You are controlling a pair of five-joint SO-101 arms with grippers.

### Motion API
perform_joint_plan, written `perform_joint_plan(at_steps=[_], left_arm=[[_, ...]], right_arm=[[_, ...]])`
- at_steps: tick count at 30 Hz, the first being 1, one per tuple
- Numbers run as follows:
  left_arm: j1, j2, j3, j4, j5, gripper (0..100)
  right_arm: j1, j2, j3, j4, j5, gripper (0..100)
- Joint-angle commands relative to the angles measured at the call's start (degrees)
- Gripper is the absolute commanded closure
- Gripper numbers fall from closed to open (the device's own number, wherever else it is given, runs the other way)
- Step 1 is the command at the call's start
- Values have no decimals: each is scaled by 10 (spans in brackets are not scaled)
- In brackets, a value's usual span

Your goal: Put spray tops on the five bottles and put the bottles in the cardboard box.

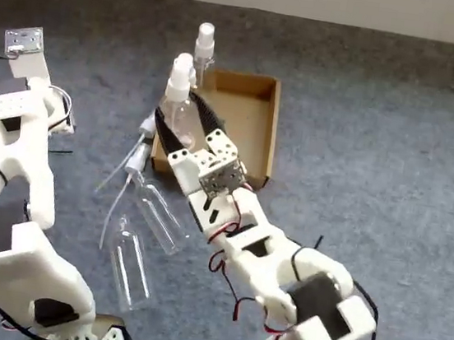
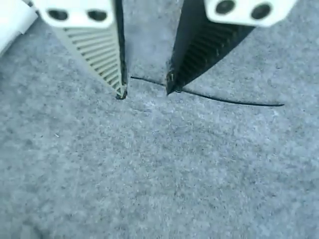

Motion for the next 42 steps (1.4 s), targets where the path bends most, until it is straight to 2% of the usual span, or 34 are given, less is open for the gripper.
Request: perform_joint_plan(at_steps=[1,9,23,27,37,42], left_arm=[[9,-4,-26,-8,5,867],[9,-4,-27,-8,5,867],[9,-4,-27,-8,5,867],[9,-4,-27,-8,5,867],[9,-4,-27,-8,5,867],[9,-4,-27,-8,5,867]], right_arm=[[-3,33,-59,-17,-6,995],[0,102,-95,-18,-4,995],[28,112,-90,-20,-6,995],[28,113,-88,-60,-7,995],[28,173,-53,-65,-4,995],[28,188,-56,-130,-2,995]])
